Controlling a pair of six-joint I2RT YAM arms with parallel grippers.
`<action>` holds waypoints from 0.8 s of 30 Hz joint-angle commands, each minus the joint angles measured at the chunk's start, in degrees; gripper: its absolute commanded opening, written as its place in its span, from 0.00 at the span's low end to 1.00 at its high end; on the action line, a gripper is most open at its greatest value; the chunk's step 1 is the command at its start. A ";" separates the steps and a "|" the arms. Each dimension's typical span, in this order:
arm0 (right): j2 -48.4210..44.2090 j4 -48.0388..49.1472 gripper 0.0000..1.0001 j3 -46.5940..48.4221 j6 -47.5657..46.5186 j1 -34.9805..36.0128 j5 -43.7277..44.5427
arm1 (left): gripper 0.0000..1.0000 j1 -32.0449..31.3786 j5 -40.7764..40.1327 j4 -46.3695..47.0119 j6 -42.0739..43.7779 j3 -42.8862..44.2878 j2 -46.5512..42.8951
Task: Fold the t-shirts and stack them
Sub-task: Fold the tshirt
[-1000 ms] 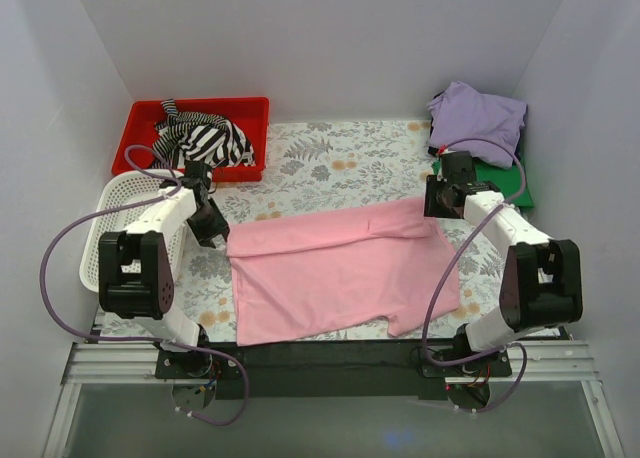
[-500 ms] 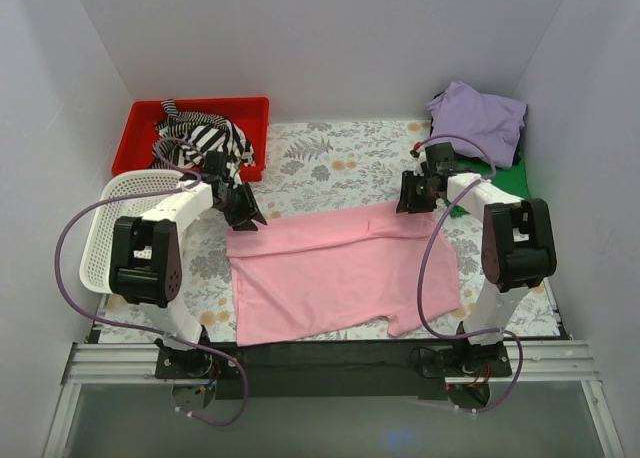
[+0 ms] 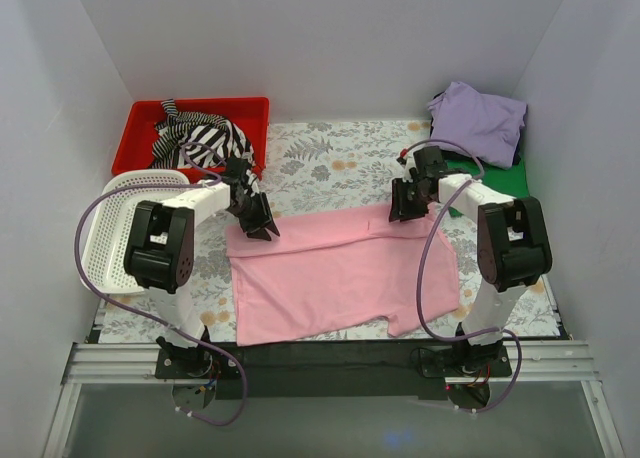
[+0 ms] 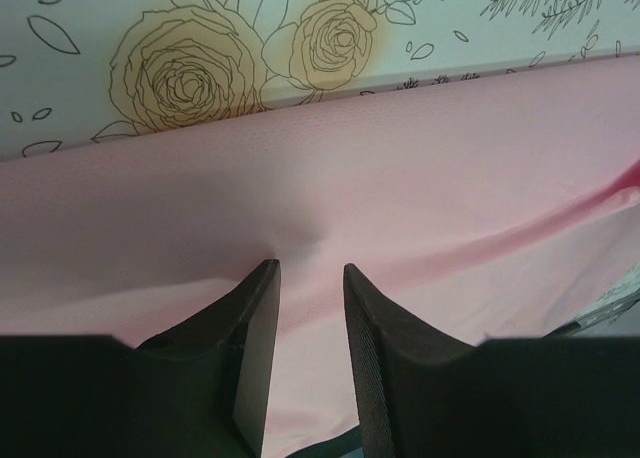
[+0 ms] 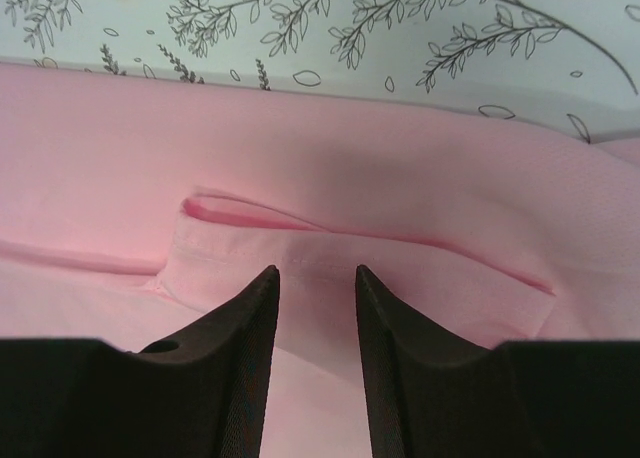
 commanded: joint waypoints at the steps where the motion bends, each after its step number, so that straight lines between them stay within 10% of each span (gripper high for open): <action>1: -1.08 -1.63 0.42 -2.04 -1.25 0.45 -0.23 | 0.30 -0.37 0.03 0.52 0.51 2.49 0.15; 24: -20.14 -10.94 0.39 -16.37 4.72 10.38 3.02 | 0.27 -0.46 -1.99 0.52 2.62 3.29 5.68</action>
